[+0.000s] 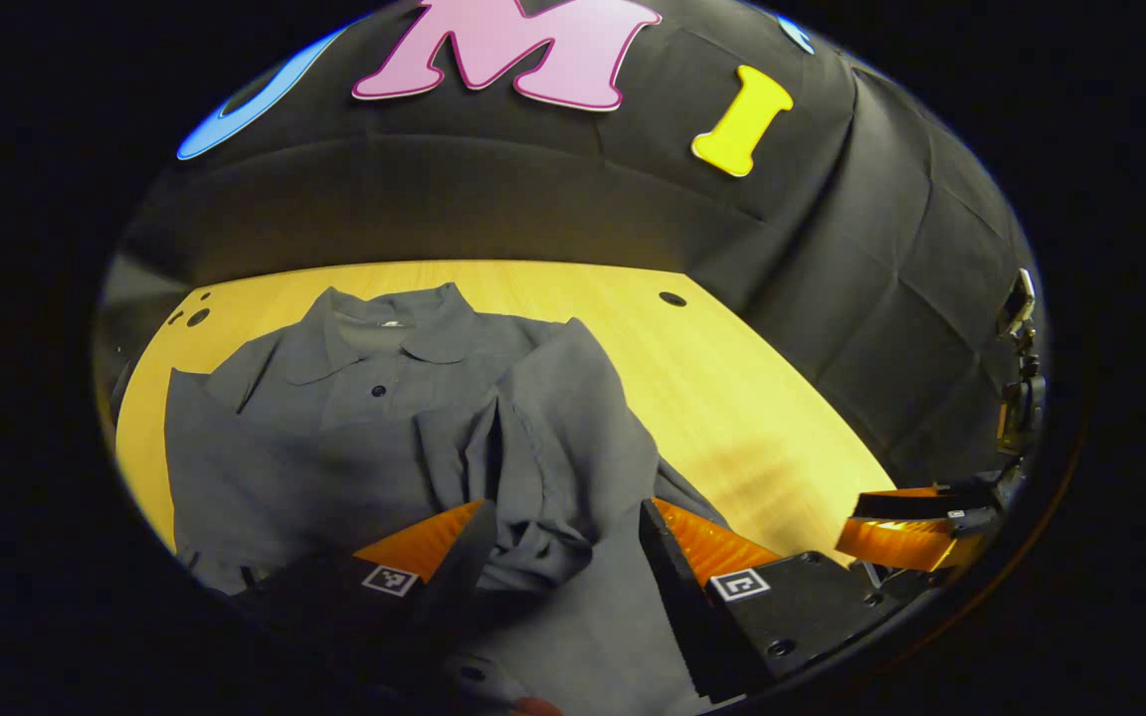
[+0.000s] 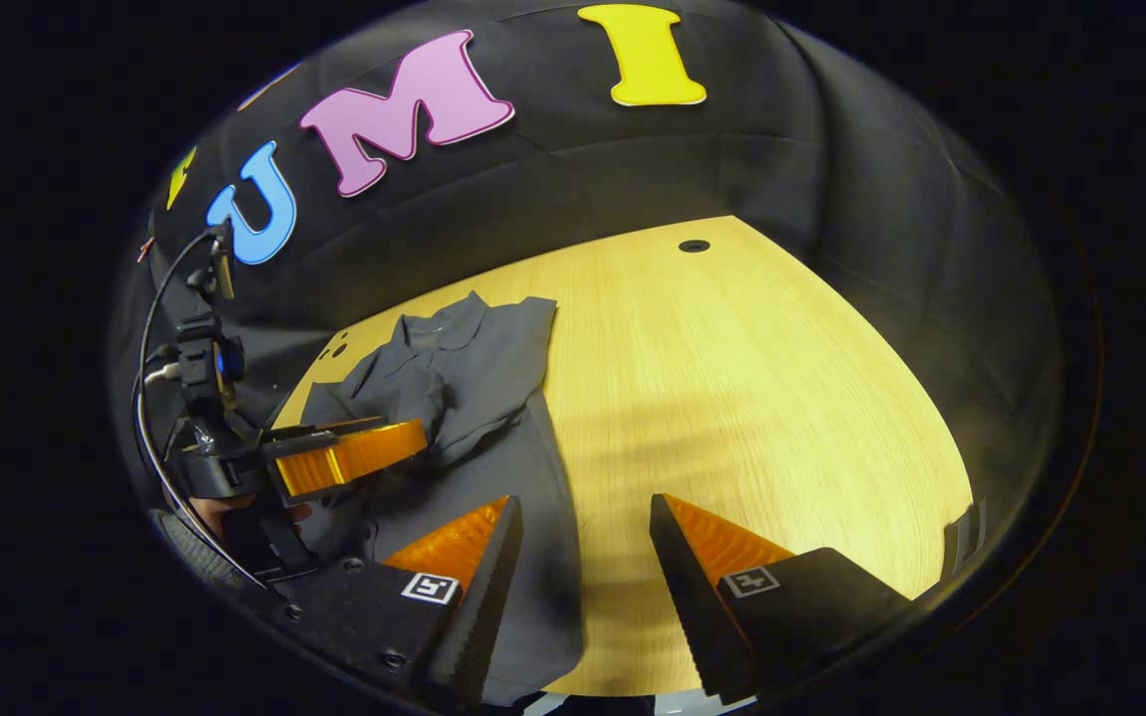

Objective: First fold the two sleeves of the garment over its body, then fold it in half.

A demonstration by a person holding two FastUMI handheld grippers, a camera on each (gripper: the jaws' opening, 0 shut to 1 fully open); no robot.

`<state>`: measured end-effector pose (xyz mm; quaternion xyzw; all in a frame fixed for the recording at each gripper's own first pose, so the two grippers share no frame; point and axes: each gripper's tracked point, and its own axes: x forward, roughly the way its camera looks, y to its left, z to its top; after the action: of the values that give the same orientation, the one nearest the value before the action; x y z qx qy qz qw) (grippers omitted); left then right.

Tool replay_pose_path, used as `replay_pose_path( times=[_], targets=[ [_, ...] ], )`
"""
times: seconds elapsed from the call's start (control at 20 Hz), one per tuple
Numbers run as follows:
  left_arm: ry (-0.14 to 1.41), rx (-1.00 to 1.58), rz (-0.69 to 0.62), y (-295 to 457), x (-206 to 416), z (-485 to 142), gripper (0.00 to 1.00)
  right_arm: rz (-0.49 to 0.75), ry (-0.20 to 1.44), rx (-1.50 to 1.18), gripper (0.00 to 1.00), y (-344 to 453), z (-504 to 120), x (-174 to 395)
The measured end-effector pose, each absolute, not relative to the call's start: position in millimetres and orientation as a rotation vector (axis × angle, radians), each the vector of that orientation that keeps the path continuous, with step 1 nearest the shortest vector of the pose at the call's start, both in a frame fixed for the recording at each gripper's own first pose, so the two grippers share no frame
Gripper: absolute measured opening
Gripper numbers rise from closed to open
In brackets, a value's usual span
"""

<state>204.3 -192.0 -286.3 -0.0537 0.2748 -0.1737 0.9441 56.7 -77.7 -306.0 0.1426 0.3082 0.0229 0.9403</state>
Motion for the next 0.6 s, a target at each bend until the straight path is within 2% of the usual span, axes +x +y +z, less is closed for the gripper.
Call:
replay_pose_path(
  times=[0.15,0.2,0.25,0.3,0.45,0.6],
  targets=[
    [0.54,-0.065,-0.322,-170,181,-276,0.96,0.047,0.635,0.274,0.81,-71,-306,50],
    [0.537,-0.064,-0.321,-163,171,-273,0.91,0.048,0.64,0.28,0.81,-67,-306,47],
    [0.535,-0.069,-0.322,-156,161,-270,0.91,0.046,0.644,0.289,0.68,-63,-306,43],
    [0.531,-0.077,-0.323,-148,151,-265,0.95,0.044,0.646,0.299,0.81,-59,-304,39],
    [0.51,-0.095,-0.311,-112,126,-252,0.96,0.025,0.648,0.297,0.86,-53,-303,26],
    [0.491,-0.085,-0.279,-66,104,-245,0.96,0.002,0.663,0.297,0.87,-48,-307,10]
  ],
)
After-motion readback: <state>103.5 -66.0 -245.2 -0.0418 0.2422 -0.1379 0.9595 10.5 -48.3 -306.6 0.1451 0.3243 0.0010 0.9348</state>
